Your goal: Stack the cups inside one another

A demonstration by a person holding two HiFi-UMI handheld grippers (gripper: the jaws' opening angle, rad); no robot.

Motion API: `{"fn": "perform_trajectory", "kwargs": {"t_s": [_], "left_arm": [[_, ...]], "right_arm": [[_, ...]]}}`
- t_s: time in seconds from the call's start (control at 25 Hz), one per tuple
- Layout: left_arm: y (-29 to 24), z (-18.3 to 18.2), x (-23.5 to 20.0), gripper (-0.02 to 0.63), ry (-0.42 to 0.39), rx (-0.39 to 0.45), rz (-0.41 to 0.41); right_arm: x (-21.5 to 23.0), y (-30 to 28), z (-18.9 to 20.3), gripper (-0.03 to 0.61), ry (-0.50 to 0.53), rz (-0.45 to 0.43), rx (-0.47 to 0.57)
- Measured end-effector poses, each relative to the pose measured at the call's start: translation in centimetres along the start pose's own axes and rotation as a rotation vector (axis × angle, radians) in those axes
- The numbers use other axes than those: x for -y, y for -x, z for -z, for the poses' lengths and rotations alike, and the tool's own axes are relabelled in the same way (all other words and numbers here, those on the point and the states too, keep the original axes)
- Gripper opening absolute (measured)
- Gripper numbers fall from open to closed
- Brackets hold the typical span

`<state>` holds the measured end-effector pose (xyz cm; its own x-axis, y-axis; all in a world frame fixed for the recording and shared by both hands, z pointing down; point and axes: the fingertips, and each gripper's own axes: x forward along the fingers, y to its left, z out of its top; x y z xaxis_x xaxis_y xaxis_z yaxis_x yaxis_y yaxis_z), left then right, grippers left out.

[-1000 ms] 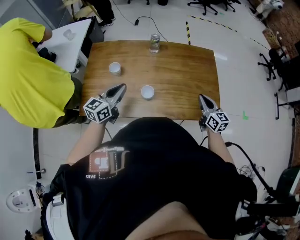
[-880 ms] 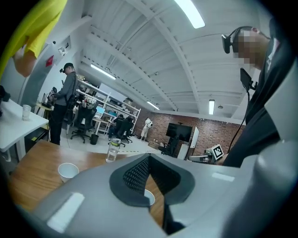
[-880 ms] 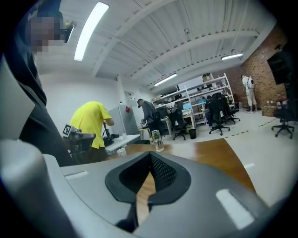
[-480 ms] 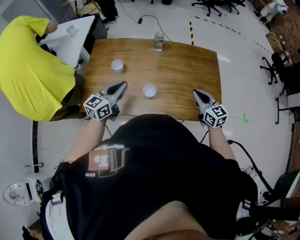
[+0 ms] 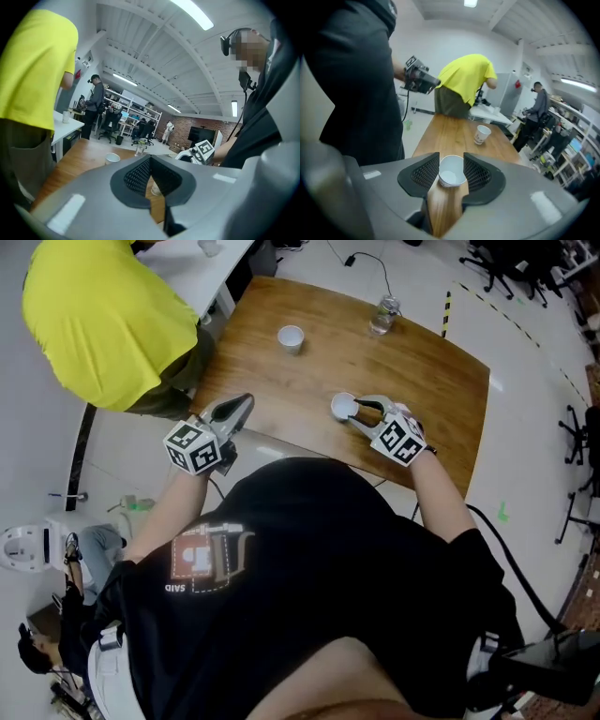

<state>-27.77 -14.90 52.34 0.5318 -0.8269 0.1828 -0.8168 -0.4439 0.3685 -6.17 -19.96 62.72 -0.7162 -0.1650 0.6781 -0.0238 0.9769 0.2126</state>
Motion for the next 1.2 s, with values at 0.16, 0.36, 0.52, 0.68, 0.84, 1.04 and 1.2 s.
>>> {"fn": "perform_trajectory", "kwargs": {"t_s": [0.16,0.36,0.52,0.68,0.84,1.04,1.2], "left_arm": [[3.5,0.8,-1.6,0.002,0.026,-0.002,-0.067],[6.0,1.7,-2.9,0.002,0.053,-0.006,-0.112],[7.0,2.3,-3.7,0.002,0.059,-0.01,-0.114],[6.9,3.2,-4.1,0.002,0.079,-0.007,-0.107],[6.7,3.5,-4.6,0.002,0.088,-0.001,-0.098],[8.0,3.0,-5.4,0.002,0.092,0.021,-0.116],[10.0,2.6,-6.1,0.002,0.077,0.018,-0.144]], "right_arm": [[-3.1,-4.8,2.3,0.198,0.196,-0.139,-0.169],[-3.5,-7.1,5.0,0.157,0.311,-0.148,-0.334],[-4.0,-7.8,5.1,0.042,0.301,-0.183,-0.367],[-2.5,-7.1,2.5,0.035,0.18,-0.181,-0.305],[3.8,-7.4,-3.9,0.035,0.077,-0.071,-0.165],[10.9,-9.3,-11.5,0.035,0.055,0.011,-0.079],[14.1,-12.8,-13.3,0.035,0.091,0.006,-0.127]]}}
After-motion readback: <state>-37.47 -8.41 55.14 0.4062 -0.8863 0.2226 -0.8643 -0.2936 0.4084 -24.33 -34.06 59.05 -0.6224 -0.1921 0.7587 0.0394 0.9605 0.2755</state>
